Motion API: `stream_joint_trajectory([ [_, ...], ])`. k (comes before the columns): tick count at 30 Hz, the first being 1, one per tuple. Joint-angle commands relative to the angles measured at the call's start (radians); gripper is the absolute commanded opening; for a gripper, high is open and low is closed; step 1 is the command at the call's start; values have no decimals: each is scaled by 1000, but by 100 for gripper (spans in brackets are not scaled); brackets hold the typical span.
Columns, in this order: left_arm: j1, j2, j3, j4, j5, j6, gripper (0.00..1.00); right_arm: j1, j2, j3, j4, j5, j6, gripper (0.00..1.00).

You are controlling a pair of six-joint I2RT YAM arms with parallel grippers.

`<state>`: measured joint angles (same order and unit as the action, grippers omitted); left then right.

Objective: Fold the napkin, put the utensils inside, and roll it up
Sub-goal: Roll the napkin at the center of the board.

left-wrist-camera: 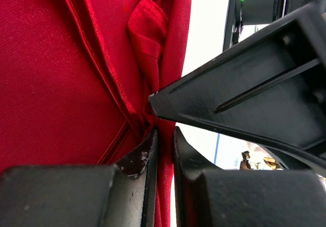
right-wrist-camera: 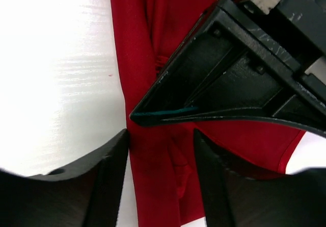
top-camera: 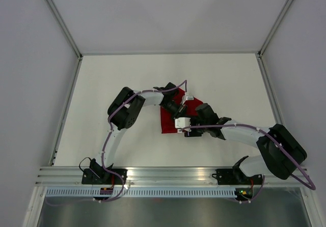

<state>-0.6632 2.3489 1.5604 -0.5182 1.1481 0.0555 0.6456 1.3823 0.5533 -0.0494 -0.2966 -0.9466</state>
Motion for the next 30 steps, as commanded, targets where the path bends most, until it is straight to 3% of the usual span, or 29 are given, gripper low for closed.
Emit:
stream_joint_trajectory([
  [1, -6, 76, -22, -43, -179, 17, 2, 9, 23, 8, 16, 25, -7, 57],
  [8, 1, 67, -17, -55, -180, 29, 7, 9, 80, 60, -121, 10, -26, 26],
  [10, 7, 50, -14, -57, -186, 27, 17, 9, 92, 85, -170, -6, -35, 22],
  [12, 11, 27, -10, -57, -206, 26, 29, 8, 109, 117, -234, -19, -35, 22],
  [18, 31, -111, -14, -22, -283, -17, 47, -44, 167, 223, -394, -127, -64, 20],
  [25, 79, -247, -40, 62, -455, -118, 50, -133, 337, 420, -686, -277, -150, 20],
  [30, 129, -417, -196, 205, -628, -219, 50, -178, 467, 583, -863, -357, -222, 20],
])
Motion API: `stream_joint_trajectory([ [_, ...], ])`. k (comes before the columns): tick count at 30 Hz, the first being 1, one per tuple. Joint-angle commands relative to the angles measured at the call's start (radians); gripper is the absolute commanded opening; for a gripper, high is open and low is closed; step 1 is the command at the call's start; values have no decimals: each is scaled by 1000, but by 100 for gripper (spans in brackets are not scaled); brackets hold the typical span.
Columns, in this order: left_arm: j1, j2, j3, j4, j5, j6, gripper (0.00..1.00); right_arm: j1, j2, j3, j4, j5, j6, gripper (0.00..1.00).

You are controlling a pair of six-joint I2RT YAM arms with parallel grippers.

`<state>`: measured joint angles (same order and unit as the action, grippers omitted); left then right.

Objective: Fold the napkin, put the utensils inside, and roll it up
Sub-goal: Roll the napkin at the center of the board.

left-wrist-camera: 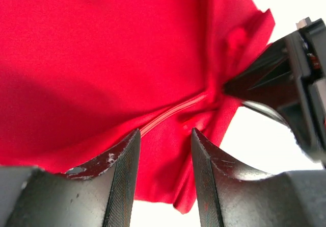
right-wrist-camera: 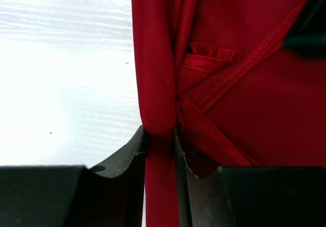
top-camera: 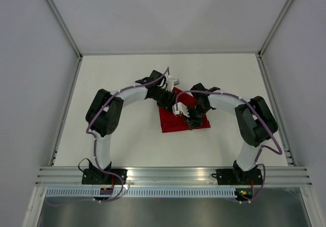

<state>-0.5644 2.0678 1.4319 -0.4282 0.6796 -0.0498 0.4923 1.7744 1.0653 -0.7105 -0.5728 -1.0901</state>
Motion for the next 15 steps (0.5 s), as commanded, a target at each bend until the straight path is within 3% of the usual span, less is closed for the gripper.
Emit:
stream_joint_trajectory([
  [1, 43, -165, -95, 138, -202, -128, 50, -34, 117, 91, -254, -84, -103, 20],
  [11, 44, -606, -480, 422, -463, -134, 54, -89, 396, 383, -533, -151, -208, 19],
  [15, -32, -725, -593, 538, -570, -70, 56, -97, 454, 455, -573, -159, -211, 19],
])
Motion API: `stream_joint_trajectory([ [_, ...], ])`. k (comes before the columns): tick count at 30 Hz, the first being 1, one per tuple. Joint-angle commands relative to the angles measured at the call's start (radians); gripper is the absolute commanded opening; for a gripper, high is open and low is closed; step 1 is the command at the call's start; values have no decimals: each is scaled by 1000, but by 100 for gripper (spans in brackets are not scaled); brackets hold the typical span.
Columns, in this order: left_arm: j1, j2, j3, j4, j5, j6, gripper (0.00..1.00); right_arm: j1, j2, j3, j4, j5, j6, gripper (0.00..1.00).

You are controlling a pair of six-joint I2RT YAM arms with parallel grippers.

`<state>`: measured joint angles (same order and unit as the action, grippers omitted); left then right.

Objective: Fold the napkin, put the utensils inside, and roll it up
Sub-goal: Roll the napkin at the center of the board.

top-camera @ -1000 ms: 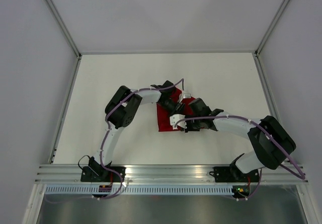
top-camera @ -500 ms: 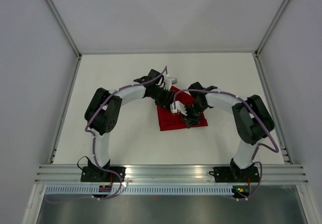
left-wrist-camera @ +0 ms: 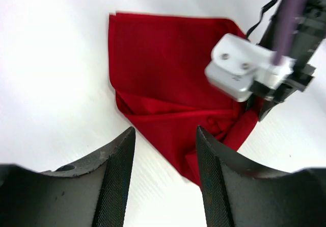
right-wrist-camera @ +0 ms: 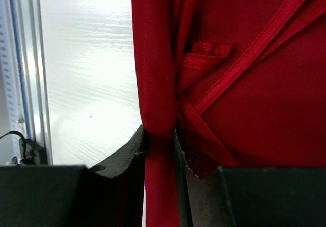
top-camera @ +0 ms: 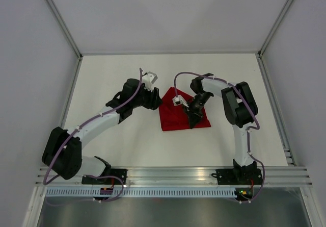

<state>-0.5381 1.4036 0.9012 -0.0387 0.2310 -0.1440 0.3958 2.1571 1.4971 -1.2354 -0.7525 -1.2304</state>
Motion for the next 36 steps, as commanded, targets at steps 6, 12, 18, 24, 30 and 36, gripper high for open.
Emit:
stream_joint_trajectory([
  [6, -326, -101, -139, 203, -376, 228, 58, -6, 124, 77, -73, 27, -54, 19],
  [12, -496, 53, -87, 207, -433, 313, 59, -6, 165, 120, -96, 36, -40, 20],
  [18, -602, 265, 14, 206, -467, 409, 59, -6, 190, 150, -107, 44, -24, 19],
  [24, -609, 340, 47, 247, -446, 449, 61, -5, 199, 160, -102, 51, -9, 20],
  [30, -609, 408, 51, 316, -463, 478, 61, -6, 221, 181, -110, 51, 3, 19],
  [36, -609, 477, 42, 375, -484, 495, 60, -6, 239, 210, -136, 54, 8, 19],
])
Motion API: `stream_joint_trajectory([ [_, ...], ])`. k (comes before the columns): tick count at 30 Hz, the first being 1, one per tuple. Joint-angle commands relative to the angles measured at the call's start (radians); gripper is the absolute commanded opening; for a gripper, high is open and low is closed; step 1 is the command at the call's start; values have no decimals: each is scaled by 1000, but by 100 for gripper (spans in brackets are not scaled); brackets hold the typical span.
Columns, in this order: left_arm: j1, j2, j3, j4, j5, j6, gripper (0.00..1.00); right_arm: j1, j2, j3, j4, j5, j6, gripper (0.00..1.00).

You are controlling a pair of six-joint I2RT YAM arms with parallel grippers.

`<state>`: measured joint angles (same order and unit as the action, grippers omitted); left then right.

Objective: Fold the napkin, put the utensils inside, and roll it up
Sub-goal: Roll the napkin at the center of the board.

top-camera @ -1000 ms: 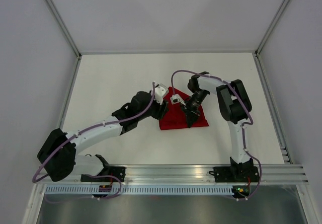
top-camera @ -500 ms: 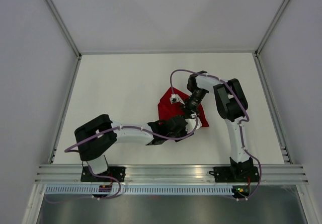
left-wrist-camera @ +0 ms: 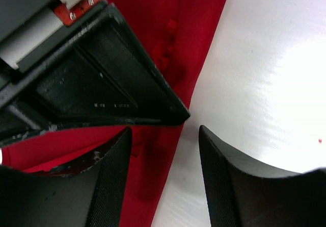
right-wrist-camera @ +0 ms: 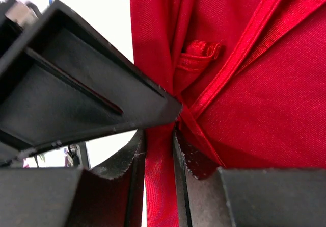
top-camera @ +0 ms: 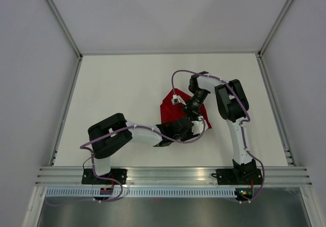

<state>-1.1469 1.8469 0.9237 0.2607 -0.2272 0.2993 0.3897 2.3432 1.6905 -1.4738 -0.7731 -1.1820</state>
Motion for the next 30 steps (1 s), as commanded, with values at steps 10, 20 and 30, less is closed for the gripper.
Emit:
stream_joint_trajectory([
  [10, 7, 71, -20, 84, 34, 32, 14, 1, 53, 37, 87, 74, -28, 19],
  [20, 67, 80, -23, -9, 262, -12, 2, -18, -41, 43, 96, 3, 8, 43],
  [30, 202, 95, 41, -158, 563, -107, 2, -172, -251, 64, 289, -187, 241, 56],
])
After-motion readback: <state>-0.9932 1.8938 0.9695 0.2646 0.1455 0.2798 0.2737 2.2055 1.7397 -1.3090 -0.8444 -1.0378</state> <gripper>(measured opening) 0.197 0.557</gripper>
